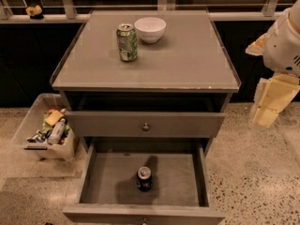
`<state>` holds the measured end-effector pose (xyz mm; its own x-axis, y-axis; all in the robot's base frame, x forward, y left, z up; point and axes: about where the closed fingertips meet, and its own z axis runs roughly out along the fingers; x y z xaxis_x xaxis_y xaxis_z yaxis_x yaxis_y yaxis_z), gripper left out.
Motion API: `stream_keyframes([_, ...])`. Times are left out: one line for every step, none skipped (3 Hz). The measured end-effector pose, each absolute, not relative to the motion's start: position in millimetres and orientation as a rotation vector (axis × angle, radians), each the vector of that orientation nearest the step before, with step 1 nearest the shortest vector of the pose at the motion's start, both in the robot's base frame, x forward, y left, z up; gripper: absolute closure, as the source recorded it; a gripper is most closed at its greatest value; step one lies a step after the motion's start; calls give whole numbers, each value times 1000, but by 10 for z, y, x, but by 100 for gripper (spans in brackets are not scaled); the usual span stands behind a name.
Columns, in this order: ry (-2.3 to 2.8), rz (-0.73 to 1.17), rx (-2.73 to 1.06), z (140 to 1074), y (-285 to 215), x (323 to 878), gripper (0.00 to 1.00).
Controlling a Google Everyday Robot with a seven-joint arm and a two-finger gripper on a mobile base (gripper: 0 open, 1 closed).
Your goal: Pick pepsi can from middle drawer and place on counter
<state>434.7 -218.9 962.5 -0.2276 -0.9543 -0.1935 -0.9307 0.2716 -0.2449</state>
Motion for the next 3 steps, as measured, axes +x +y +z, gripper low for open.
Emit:
stream_keyframes([2123, -106, -1756, 9644, -1922, 4004, 0])
stream_keyframes([2010, -98, -1742, 9544, -1674, 3432, 0])
stream_keyframes([1958, -35, -1744, 9158, -1453, 2945, 0])
